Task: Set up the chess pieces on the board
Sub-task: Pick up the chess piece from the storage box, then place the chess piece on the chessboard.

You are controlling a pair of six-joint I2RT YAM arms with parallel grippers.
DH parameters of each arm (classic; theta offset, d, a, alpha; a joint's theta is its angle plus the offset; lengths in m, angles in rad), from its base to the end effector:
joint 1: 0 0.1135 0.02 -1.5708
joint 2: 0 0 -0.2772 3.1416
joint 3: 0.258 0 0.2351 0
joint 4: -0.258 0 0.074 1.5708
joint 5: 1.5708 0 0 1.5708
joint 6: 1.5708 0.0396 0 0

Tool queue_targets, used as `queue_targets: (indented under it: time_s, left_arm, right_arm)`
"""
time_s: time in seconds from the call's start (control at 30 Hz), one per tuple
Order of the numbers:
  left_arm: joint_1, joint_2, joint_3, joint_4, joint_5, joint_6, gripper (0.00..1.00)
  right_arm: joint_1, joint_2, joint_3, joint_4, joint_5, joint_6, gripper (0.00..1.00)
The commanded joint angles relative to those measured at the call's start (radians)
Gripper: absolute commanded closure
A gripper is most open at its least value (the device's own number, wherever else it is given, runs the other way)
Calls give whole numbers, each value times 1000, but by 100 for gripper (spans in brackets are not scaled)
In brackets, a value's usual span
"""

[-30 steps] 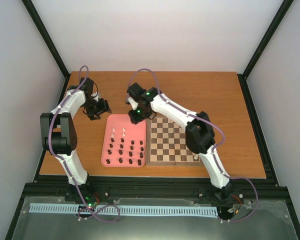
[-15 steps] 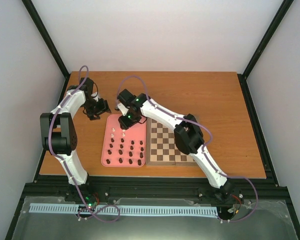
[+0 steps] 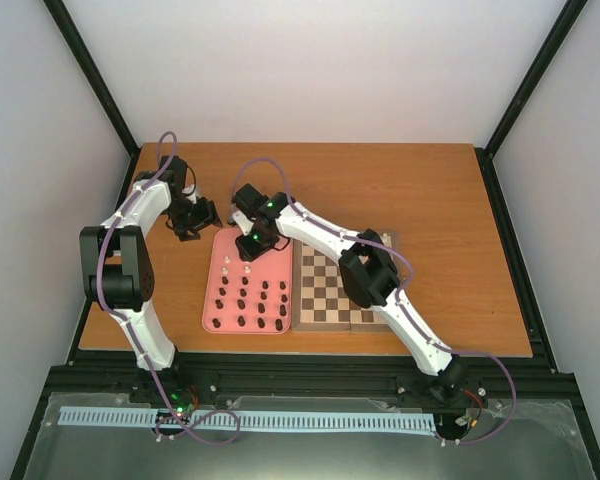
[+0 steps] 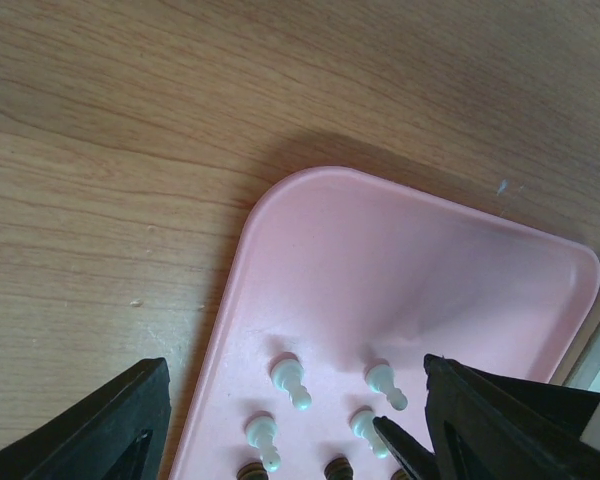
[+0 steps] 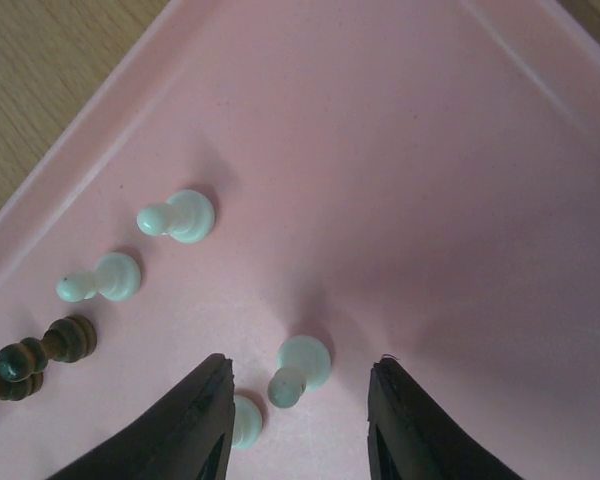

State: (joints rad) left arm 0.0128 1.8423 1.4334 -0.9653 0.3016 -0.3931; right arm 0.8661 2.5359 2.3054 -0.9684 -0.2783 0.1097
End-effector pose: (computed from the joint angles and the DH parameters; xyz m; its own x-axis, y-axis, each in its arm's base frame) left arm 0.3487 -0.0073 0.2355 -0.9234 -0.3776 -0.0688 -0.3333 0.8778 -0.3439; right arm 0.3309 0.4059 0.1734 -0.6872 -0.6456 -0.3332 -0.7263 0.6213 0.2942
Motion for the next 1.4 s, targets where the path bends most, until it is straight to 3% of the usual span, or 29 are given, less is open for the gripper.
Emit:
queue_targets:
  time_s: [0.0, 0.37, 0.6, 0.87, 1.13, 1.37]
  left_arm:
    - [-4, -35, 2, 7, 6, 7, 21]
    - [-3, -33, -4, 10, 11, 6, 21]
    - [-3, -32, -4, 10, 13, 8, 21]
    - [-3, -31, 5, 3, 6, 11, 21]
    - [-4, -25, 32, -11, 4, 15, 21]
    - [-2, -4, 45, -11, 10, 14, 21]
  right_arm:
    - [11, 24, 39, 17, -17, -1, 65]
    - [10, 43, 48, 8, -35, 3, 75]
    - [6, 37, 45, 6, -28, 2, 92]
    - [-23, -68, 20, -8, 61, 0, 97]
    - [-157, -440, -413, 103, 88, 101, 97]
    - [-278, -770, -865, 65, 175, 84, 97]
